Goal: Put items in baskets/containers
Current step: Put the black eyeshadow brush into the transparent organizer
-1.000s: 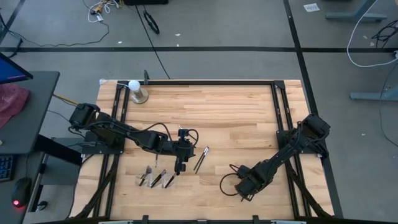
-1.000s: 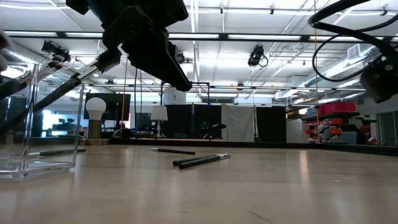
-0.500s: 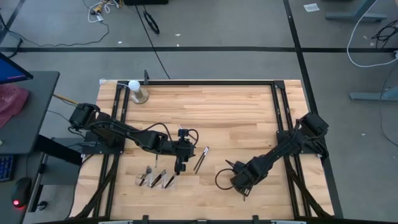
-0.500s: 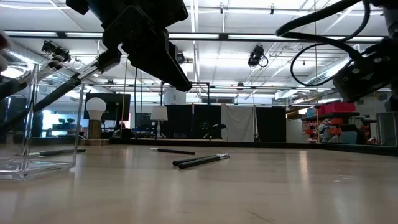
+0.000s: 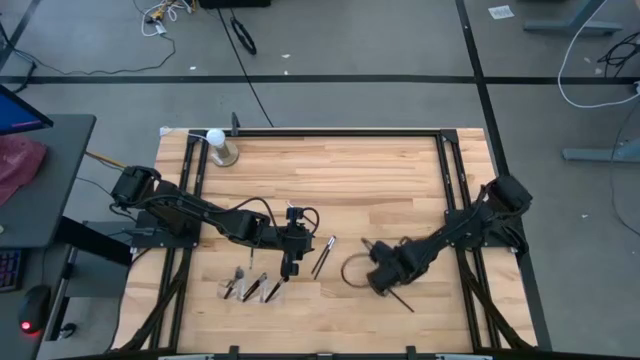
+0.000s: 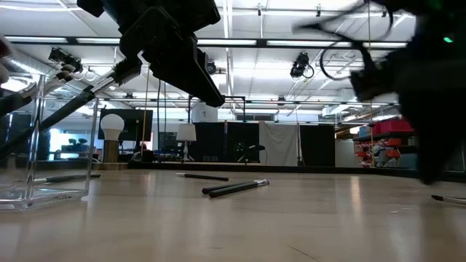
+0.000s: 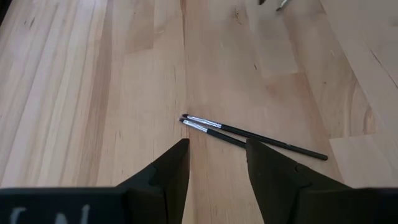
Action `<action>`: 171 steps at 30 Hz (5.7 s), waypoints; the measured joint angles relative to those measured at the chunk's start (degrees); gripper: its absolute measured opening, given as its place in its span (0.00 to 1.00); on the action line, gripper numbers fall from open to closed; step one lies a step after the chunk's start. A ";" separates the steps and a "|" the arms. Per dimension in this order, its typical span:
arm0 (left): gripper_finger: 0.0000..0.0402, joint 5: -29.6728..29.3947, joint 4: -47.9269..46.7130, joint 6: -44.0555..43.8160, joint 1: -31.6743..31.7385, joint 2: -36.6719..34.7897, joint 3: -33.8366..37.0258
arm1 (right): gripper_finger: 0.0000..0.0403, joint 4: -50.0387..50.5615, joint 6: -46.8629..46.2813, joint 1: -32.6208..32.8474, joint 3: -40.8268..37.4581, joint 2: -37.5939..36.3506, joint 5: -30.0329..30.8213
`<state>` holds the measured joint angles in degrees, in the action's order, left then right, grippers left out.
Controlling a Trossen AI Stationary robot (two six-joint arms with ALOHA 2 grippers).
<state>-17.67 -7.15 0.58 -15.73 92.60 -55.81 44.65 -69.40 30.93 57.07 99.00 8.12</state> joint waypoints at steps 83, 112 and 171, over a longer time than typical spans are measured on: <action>0.40 0.39 4.26 -1.03 -3.73 0.00 0.02 | 0.02 -25.46 -19.57 29.41 -13.78 11.90 47.73; 0.40 21.71 35.75 15.39 -3.04 3.19 3.44 | 0.02 -117.86 83.92 18.00 -11.01 8.57 48.74; 0.03 -3.99 10.59 -1.69 -21.54 -17.54 2.92 | 0.48 -111.77 85.42 10.97 -10.99 7.69 57.00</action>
<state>-21.66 3.44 -1.11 -37.27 75.06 -52.89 -67.12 16.02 41.90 46.09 106.69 65.12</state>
